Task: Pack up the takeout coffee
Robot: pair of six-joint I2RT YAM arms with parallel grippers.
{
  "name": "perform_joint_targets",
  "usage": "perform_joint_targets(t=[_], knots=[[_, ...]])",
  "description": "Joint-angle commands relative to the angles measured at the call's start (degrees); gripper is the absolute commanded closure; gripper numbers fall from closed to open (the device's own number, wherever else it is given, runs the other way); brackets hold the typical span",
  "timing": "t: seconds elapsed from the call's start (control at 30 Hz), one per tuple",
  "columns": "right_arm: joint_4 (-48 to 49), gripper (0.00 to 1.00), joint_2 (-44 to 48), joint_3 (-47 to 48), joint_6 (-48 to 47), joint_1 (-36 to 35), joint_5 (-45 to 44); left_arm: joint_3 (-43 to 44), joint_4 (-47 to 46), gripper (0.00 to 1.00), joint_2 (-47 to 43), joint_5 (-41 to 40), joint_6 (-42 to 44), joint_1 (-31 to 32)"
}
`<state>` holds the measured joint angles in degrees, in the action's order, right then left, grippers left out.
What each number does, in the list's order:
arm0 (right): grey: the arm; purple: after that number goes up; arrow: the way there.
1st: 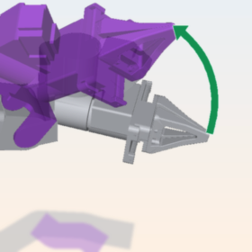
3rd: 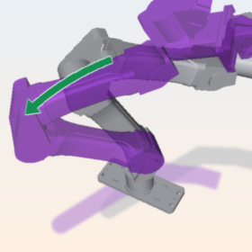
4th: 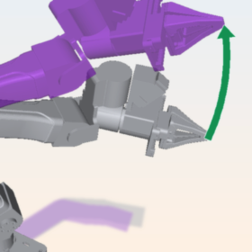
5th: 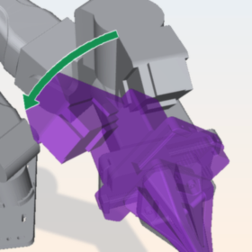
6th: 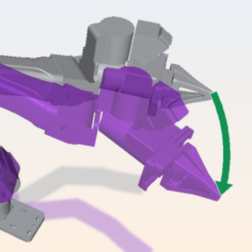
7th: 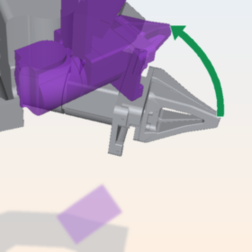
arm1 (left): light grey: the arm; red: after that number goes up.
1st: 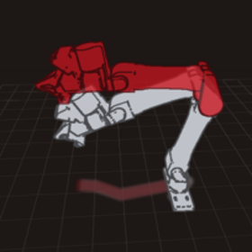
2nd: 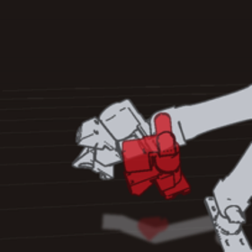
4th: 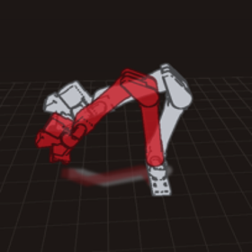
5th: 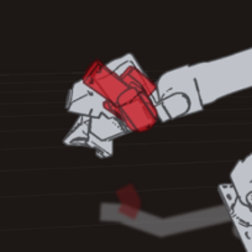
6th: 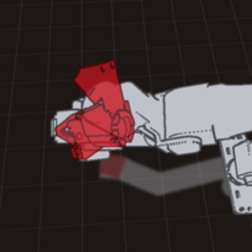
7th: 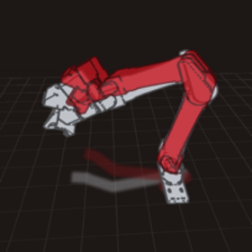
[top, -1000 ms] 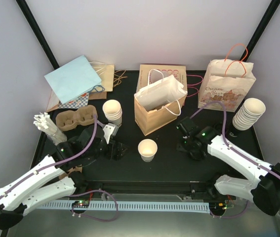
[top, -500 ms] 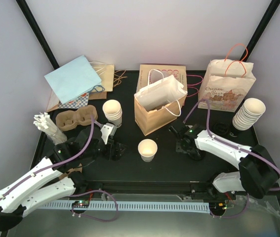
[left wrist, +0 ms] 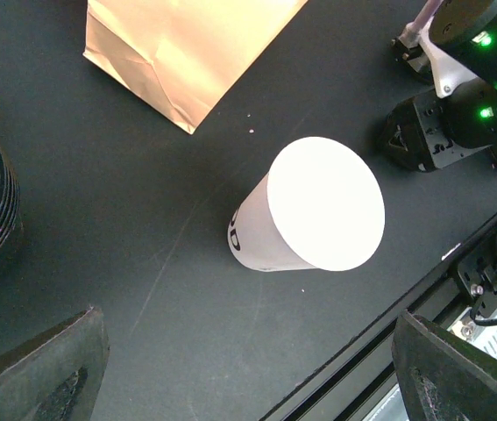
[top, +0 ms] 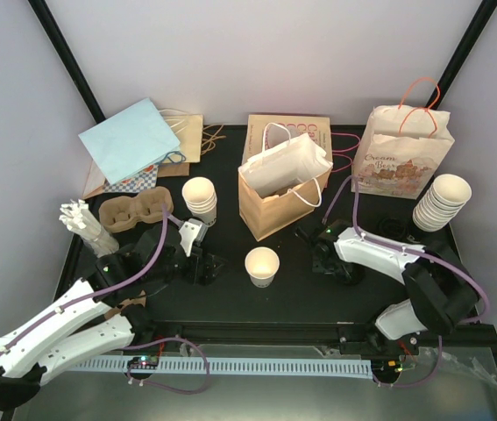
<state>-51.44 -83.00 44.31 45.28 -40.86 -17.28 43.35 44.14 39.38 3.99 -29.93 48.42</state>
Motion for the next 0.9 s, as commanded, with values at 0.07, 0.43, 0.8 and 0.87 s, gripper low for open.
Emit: perform_joint_targets(t=[0.07, 0.43, 0.8, 0.87], knots=[[-0.6, 0.65, -1.7, 0.3, 1.7, -0.4, -3.6, 0.7, -0.3, 0.09, -0.1, -0.8, 0.7, -0.4], [0.6, 0.85, -0.4, 0.3, 0.9, -0.4, -1.2, 0.5, -0.1, 0.09, -0.3, -1.0, 0.6, -0.4], [1.3, 0.95, 7.5, 2.0, 0.0, -0.3, 6.3, 0.6, 0.9, 0.09, -1.4, -2.1, 0.2, -0.4], [1.5, 0.95, 10.4, 2.6, 0.1, -0.3, 8.4, 0.6, 0.9, 0.09, -1.4, -2.2, 0.1, -0.4]])
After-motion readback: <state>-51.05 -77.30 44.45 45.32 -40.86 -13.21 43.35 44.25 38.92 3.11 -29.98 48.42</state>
